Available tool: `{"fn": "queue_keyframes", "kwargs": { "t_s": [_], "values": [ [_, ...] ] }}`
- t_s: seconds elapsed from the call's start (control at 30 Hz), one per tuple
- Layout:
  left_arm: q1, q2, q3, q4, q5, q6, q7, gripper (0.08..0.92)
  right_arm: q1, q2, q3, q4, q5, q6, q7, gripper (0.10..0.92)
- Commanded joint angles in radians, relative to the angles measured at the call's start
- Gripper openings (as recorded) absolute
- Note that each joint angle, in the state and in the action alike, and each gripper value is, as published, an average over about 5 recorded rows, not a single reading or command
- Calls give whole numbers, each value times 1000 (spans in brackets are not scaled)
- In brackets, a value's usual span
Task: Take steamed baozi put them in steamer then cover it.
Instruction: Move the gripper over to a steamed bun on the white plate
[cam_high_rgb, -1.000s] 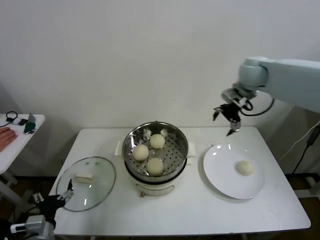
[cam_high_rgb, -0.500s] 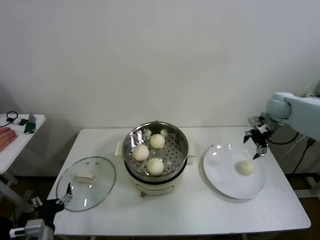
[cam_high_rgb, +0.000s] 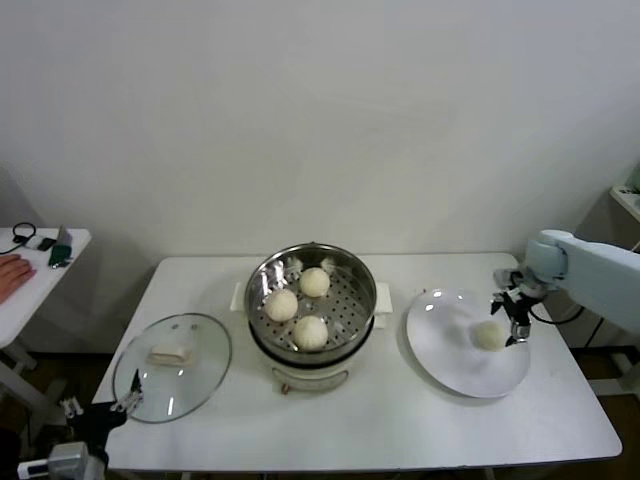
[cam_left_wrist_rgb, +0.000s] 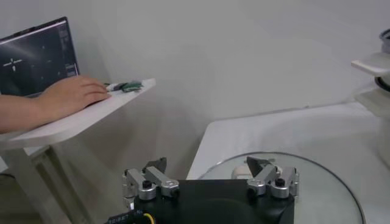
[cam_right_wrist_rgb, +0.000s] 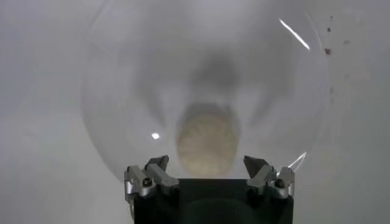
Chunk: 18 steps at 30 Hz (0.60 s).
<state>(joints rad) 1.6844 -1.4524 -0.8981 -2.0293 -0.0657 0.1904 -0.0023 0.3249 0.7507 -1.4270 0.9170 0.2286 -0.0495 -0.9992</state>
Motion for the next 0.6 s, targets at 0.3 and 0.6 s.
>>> {"fn": "queue_keyframes", "kwargs": {
  "t_s": [0.3, 0.6],
  "values": [
    [-2, 5, -3, -2, -2, 2, 0, 823, -80, 21, 114, -54, -32, -6, -16, 680],
    [-10, 9, -1, 3, -6, 3, 1, 823, 325, 7, -162, 108, 186, -3, -55, 629]
  ]
}}
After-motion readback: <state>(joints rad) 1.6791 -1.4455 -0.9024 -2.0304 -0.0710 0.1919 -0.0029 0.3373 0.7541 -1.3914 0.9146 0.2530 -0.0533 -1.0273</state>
